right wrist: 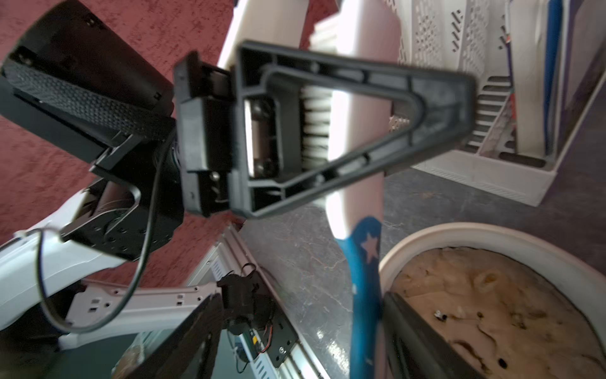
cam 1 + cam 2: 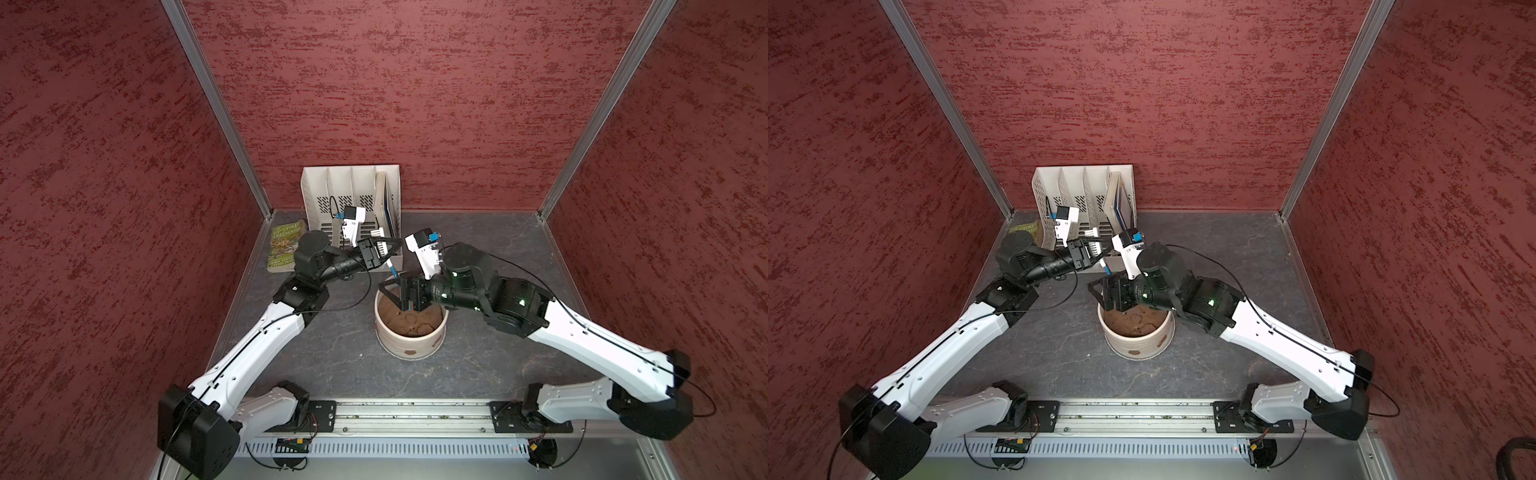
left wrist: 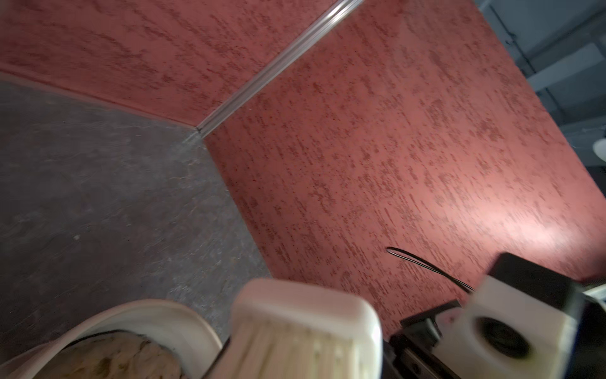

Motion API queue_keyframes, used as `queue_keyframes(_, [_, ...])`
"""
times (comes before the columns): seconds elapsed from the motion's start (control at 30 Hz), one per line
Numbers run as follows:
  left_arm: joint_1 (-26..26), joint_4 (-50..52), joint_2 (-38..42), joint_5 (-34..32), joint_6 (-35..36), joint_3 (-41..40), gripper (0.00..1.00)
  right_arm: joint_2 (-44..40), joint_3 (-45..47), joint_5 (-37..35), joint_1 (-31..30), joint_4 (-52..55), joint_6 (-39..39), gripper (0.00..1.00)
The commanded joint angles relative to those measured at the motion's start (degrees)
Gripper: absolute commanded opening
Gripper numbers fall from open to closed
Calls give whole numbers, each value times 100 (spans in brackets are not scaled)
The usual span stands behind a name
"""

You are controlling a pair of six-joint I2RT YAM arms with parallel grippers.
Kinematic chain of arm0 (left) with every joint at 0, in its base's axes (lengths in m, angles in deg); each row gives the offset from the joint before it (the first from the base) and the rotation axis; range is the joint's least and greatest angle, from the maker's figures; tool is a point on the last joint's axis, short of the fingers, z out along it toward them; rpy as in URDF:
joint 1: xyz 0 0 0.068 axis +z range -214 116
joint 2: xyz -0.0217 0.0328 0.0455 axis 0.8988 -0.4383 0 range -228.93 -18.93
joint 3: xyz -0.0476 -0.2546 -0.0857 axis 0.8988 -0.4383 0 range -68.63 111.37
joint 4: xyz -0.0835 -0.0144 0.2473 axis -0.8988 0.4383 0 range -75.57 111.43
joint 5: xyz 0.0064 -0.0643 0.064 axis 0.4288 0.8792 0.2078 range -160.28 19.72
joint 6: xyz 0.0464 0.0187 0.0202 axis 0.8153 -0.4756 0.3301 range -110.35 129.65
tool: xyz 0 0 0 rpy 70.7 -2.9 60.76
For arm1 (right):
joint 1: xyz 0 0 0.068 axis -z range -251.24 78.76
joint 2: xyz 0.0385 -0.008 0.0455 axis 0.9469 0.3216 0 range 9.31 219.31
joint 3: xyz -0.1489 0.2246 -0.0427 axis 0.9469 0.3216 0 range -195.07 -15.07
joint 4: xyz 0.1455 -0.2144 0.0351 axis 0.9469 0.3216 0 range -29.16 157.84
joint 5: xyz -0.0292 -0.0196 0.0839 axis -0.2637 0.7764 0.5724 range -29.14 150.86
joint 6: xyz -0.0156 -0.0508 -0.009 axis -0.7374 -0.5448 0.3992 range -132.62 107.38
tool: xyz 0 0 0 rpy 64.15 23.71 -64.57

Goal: Scrub the dried mud off the ceramic pot
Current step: Pick up the brush from the center of the board.

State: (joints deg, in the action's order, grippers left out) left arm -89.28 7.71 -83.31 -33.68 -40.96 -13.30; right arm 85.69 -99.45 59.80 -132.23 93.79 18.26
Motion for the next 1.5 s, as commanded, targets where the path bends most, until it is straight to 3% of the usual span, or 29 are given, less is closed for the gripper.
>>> queue_keyframes(0.0, [55, 700, 143, -486, 131, -51, 0, 354, -274, -1611, -209, 813, -225, 79])
queue_keyframes(0.07, [94, 770, 237, -511, 73, -90, 0, 346, -119, -1686, -211, 595, -192, 77])
queue_keyframes(0.2, [170, 829, 217, -391, -94, -68, 0, 326, 184, -1114, -210, 104, -510, 73])
queue_keyframes(0.3, [210, 724, 148, -266, -259, -86, 0, 476, 80, -659, -210, 197, -751, 54])
queue_keyframes(0.47, [257, 572, 121, -184, -431, -137, 0, 668, -46, -661, -153, 422, -721, 22])
queue_keyframes(0.53, [256, 573, 113, -173, -449, -136, 0, 676, -68, -672, -150, 433, -719, 15])
queue_keyframes(0.77, [325, 803, 66, -262, -510, -199, 0, 677, 25, -723, -150, 301, -702, 15])
queue_keyframes(0.97, [409, 780, 40, -325, -638, -351, 0, 577, 217, -857, -150, 13, -598, 0])
queue_keyframes(1.0, [421, 824, 35, -361, -611, -370, 2, 576, 215, -966, -150, 33, -524, 0])
queue_keyframes(1.03, [445, 891, 53, -402, -583, -391, 16, 578, 207, -1093, -145, 67, -465, 0])
queue_keyframes(1.07, [488, 1009, 111, -489, -508, -419, 40, 595, 189, -1291, -148, 135, -375, 0])
queue_keyframes(1.1, [524, 1098, 172, -562, -423, -440, 56, 623, 160, -1513, -150, 262, -251, 0])
queue_keyframes(1.17, [633, 1354, 336, -725, -220, -436, 74, 675, 59, -2025, -150, 618, -44, 0])
queue_keyframes(1.27, [817, 1738, 551, -911, 171, -357, 82, 677, -29, -2652, -149, 1159, 103, 0])
queue_keyframes(1.47, [833, 2535, 626, -1375, 1294, -243, 83, 169, 214, -3772, -133, 2081, 640, 0])
